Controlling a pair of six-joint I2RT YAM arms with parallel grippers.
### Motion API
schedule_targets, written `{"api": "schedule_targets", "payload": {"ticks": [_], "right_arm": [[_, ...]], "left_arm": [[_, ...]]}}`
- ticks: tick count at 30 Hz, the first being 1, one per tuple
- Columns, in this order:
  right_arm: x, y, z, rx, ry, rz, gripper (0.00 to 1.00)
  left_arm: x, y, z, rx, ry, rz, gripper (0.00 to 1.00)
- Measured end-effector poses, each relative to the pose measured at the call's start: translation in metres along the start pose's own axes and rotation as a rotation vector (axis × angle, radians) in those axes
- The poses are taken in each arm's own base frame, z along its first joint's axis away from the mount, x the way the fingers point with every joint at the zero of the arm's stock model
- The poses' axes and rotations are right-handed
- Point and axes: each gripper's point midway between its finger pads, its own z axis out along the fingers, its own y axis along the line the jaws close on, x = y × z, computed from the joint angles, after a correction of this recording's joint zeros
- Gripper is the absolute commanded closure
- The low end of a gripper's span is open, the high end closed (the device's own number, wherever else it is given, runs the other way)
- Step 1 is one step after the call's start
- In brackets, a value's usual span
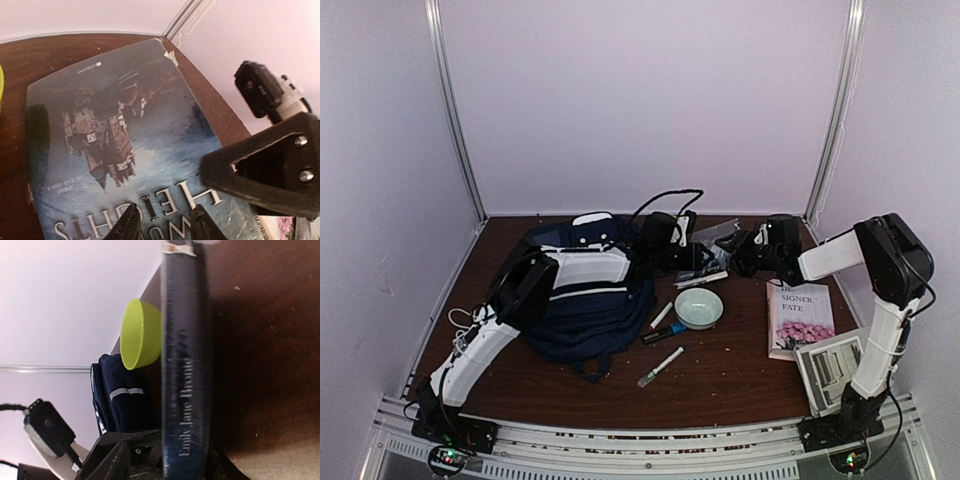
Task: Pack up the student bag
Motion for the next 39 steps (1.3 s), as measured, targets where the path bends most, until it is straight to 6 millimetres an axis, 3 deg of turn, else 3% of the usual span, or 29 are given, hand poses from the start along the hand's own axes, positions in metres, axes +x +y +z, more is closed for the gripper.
{"api": "schedule_targets", "payload": {"ticks": [2,6,9,12,18,22,25,27,28,30,33,35,37,39], "right_arm": [[0.004,-0.008,0.001,0.022,0.006,0.009,0.71],[0.012,-0.025,-0.001,0.085,0.019,0.017,0.86],[0.015,-0.025,-0.008,0.106,0.024,0.009,1.00],[0.016,-0.022,-0.017,0.123,0.026,-0.007,1.00],[0.008,-0.019,-0.036,0.159,0.022,-0.054,1.00],[-0.003,0.005,-0.068,0.209,0.009,-0.196,1.00],[-0.021,0.046,-0.100,0.221,-0.037,-0.347,1.00],[-0.034,0.078,-0.123,0.212,-0.080,-0.440,1.00],[-0.040,0.094,-0.138,0.207,-0.107,-0.489,1.00],[-0.047,0.124,-0.166,0.192,-0.158,-0.576,1.00],[-0.048,0.160,-0.209,0.171,-0.214,-0.683,1.00],[-0.040,0.176,-0.230,0.142,-0.217,-0.731,1.00],[-0.026,0.186,-0.245,0.101,-0.190,-0.762,1.00],[-0.008,0.192,-0.254,0.054,-0.140,-0.781,1.00]], "left_arm": [[0.000,-0.007,0.001,0.018,-0.002,0.007,0.64],[0.006,-0.014,-0.001,0.041,0.012,0.017,0.64],[0.010,-0.018,-0.004,0.051,0.014,0.022,0.64],[0.016,-0.020,-0.012,0.050,0.036,0.018,0.63],[0.033,-0.014,-0.033,0.001,0.105,0.014,0.47],[0.026,-0.026,-0.052,-0.009,0.134,0.072,0.41],[-0.008,-0.054,-0.080,0.000,0.110,0.169,0.35],[-0.029,-0.071,-0.099,0.001,0.088,0.239,0.25],[-0.056,-0.093,-0.121,0.014,0.040,0.286,0.20],[-0.091,-0.120,-0.159,0.008,-0.018,0.365,0.12],[-0.118,-0.142,-0.218,-0.040,-0.082,0.423,0.03],[-0.113,-0.142,-0.252,-0.083,-0.081,0.430,0.04],[-0.089,-0.129,-0.278,-0.145,-0.035,0.420,0.06],[-0.052,-0.111,-0.295,-0.213,0.049,0.408,0.06]]}}
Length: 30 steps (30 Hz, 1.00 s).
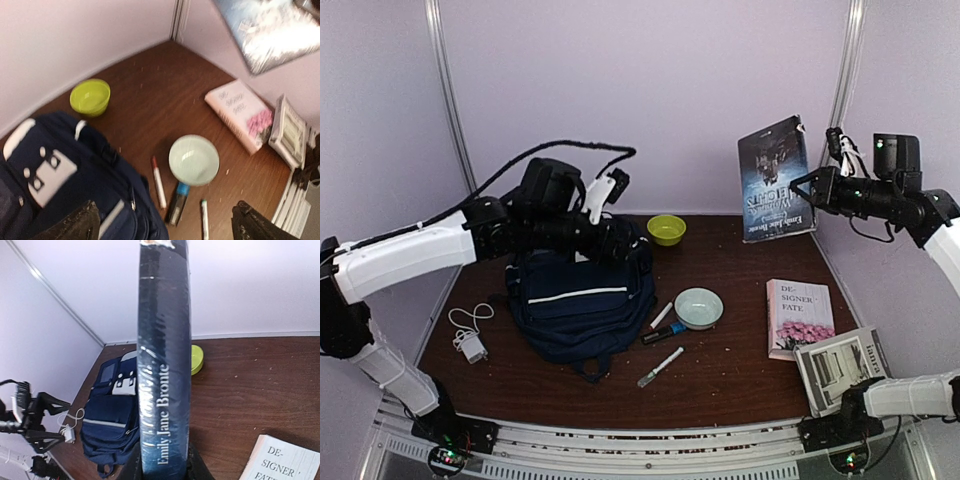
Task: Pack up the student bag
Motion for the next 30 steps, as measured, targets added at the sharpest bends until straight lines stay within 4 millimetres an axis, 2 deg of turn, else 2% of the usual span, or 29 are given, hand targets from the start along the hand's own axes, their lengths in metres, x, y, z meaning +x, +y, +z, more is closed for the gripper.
{"api": "schedule_targets", "payload": {"ticks": [1,6,9,10,11,12,13,14,18,21,25,28,30], "right_arm": [[0.005,0.007,-0.004,-0.029,0.017,-0.003,1.00],[0.034,0.041,-0.018,-0.179,0.100,-0.012,1.00],[0.053,0.056,-0.022,-0.250,0.155,-0.017,1.00],[0.060,0.060,-0.023,-0.269,0.174,-0.018,1.00],[0.068,0.063,-0.024,-0.284,0.196,-0.018,1.00],[0.074,0.064,-0.024,-0.292,0.212,-0.016,1.00],[0.080,0.065,-0.024,-0.300,0.231,-0.014,1.00],[0.087,0.065,-0.025,-0.304,0.249,-0.012,1.00],[0.105,0.063,-0.027,-0.306,0.292,-0.006,1.00],[0.112,0.062,-0.028,-0.306,0.301,-0.004,1.00],[0.119,0.062,-0.030,-0.312,0.312,-0.004,1.00],[0.125,0.061,-0.028,-0.312,0.327,0.000,1.00],[0.127,0.061,-0.027,-0.311,0.335,0.002,1.00]], "left_arm": [[0.027,0.000,-0.005,-0.021,0.066,0.001,0.06],[0.135,0.001,-0.018,-0.102,0.339,-0.005,0.10],[0.174,0.022,-0.028,-0.207,0.443,-0.008,0.17],[0.179,0.028,-0.030,-0.237,0.464,-0.004,0.19],[0.183,0.033,-0.032,-0.264,0.479,0.004,0.28],[0.184,0.037,-0.032,-0.285,0.488,0.012,0.43],[0.186,0.040,-0.031,-0.303,0.499,0.022,0.50],[0.187,0.044,-0.029,-0.320,0.511,0.028,0.52],[0.202,0.061,-0.017,-0.386,0.580,0.069,0.50],[0.218,0.074,-0.012,-0.406,0.646,0.088,0.36],[0.232,0.078,-0.006,-0.395,0.699,0.120,0.32],[0.239,0.083,0.001,-0.404,0.735,0.164,0.24],[0.242,0.088,0.007,-0.420,0.759,0.195,0.24]]}}
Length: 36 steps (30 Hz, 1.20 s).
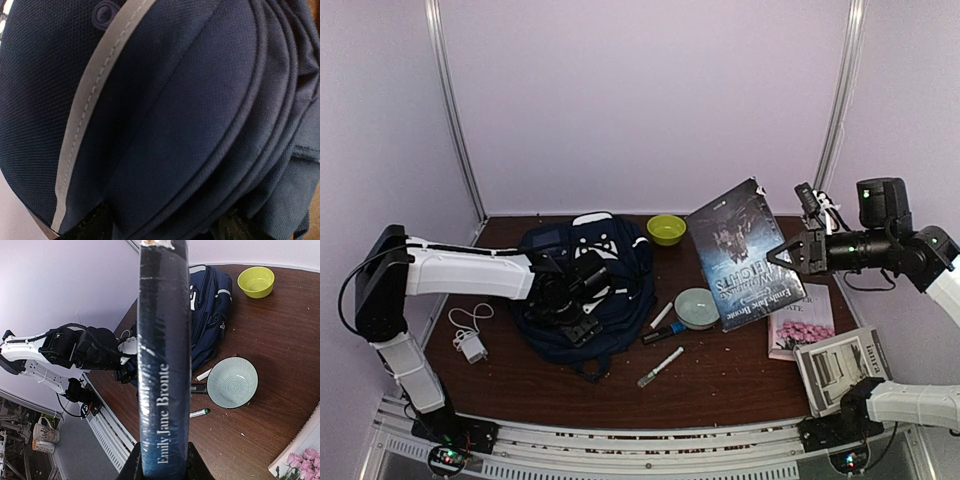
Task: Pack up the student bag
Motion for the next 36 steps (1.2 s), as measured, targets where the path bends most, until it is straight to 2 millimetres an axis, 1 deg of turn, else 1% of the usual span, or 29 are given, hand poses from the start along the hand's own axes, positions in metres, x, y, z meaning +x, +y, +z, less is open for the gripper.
{"api": "schedule_targets", "payload": {"ticks": [1,2,3,5,8,11,13,14,18,20,22,23,25,28,33,34,35,36], "right_arm": [[0.000,0.000,0.000,-0.001,0.001,-0.001,1.00],[0.000,0.001,0.001,-0.001,0.003,-0.001,1.00],[0.001,0.001,0.001,-0.003,0.003,-0.002,1.00],[0.001,0.001,0.002,-0.003,0.006,-0.003,1.00],[0.002,0.000,0.005,-0.002,0.016,0.002,1.00],[0.003,-0.002,0.007,0.003,0.026,0.009,1.00],[0.004,-0.002,0.008,0.009,0.034,0.009,1.00],[0.005,-0.002,0.008,0.011,0.039,0.008,1.00],[0.012,-0.002,0.010,0.019,0.064,0.006,1.00],[0.017,0.001,0.015,0.011,0.092,0.001,1.00],[0.027,0.008,0.025,-0.009,0.140,-0.013,1.00],[0.032,0.011,0.030,-0.018,0.164,-0.018,1.00],[0.041,0.016,0.040,-0.036,0.211,-0.027,1.00],[0.050,0.022,0.054,-0.057,0.258,-0.035,1.00],[0.054,0.016,0.068,-0.047,0.287,-0.029,1.00],[0.055,0.015,0.069,-0.042,0.290,-0.027,1.00],[0.055,0.014,0.070,-0.039,0.290,-0.027,1.00],[0.056,0.013,0.070,-0.035,0.290,-0.026,1.00]], "left_arm": [[-0.001,0.001,0.004,-0.012,0.011,0.014,0.27],[-0.002,0.002,0.008,-0.024,0.021,0.027,0.32],[-0.003,0.002,0.010,-0.035,0.028,0.037,0.39],[-0.006,0.005,0.013,-0.057,0.030,0.053,0.59],[-0.009,0.008,0.011,-0.084,0.016,0.072,1.00],[-0.015,0.014,0.002,-0.117,-0.015,0.094,1.00],[-0.020,0.021,-0.011,-0.135,-0.052,0.086,1.00],[-0.024,0.025,-0.021,-0.142,-0.078,0.076,1.00],[-0.040,0.049,-0.068,-0.164,-0.219,-0.001,1.00],[-0.044,0.060,-0.089,-0.170,-0.277,-0.036,1.00],[-0.046,0.069,-0.104,-0.172,-0.317,-0.059,1.00],[-0.046,0.070,-0.109,-0.172,-0.327,-0.060,1.00],[-0.046,0.070,-0.112,-0.165,-0.333,-0.053,1.00],[-0.045,0.063,-0.106,-0.134,-0.319,-0.035,1.00],[-0.046,0.045,-0.092,-0.054,-0.292,-0.012,1.00],[-0.047,0.041,-0.088,-0.039,-0.285,-0.009,0.97],[-0.047,0.038,-0.085,-0.030,-0.279,-0.007,0.89],[-0.047,0.036,-0.080,-0.022,-0.271,-0.008,0.85]]}}
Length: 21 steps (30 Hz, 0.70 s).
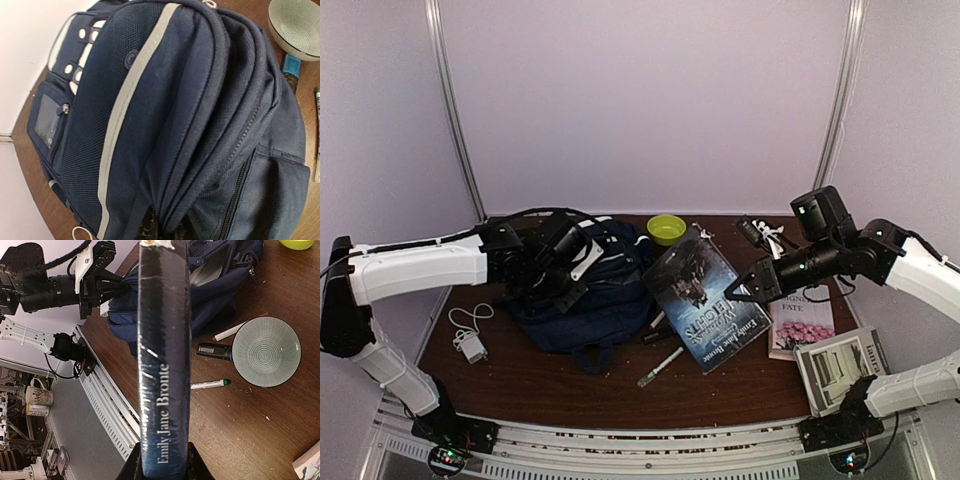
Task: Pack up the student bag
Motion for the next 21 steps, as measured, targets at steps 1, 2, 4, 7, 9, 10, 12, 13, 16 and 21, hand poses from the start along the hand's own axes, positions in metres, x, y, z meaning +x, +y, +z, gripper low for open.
{"api": "schedule_targets", "payload": {"ticks": [1,2,4,7,9,10,12,13,16,21], "right_arm": [[0.000,-0.001,0.000,0.003,0.000,0.001,1.00],[0.001,-0.002,0.001,0.007,0.000,0.000,1.00],[0.001,-0.003,0.001,0.010,0.000,-0.002,1.00],[0.000,-0.003,0.001,0.012,-0.004,-0.009,1.00],[-0.001,-0.004,0.003,0.014,-0.002,-0.017,1.00],[0.000,-0.005,0.004,0.015,0.002,-0.017,1.00],[0.001,-0.007,0.007,0.020,0.012,-0.017,1.00],[0.001,-0.008,0.008,0.021,0.015,-0.016,1.00],[0.002,-0.010,0.011,0.027,0.023,-0.014,1.00],[0.002,-0.012,0.013,0.029,0.030,-0.027,1.00]], "left_arm": [[0.001,-0.003,0.004,0.009,0.008,-0.001,0.82],[0.002,-0.005,0.008,0.018,0.014,-0.004,0.79],[0.001,-0.007,0.013,0.024,0.015,-0.010,0.66],[-0.001,-0.008,0.017,0.024,0.007,-0.001,0.48],[-0.004,-0.005,0.019,0.015,-0.002,-0.012,0.40],[-0.004,-0.003,0.020,0.011,-0.005,-0.012,0.36],[-0.006,0.000,0.021,0.004,-0.011,-0.014,0.31],[-0.007,0.001,0.022,-0.002,-0.014,-0.017,0.30],[-0.007,0.003,0.024,-0.009,-0.013,-0.015,0.23],[-0.009,0.003,0.033,0.000,-0.013,0.011,0.16]]}}
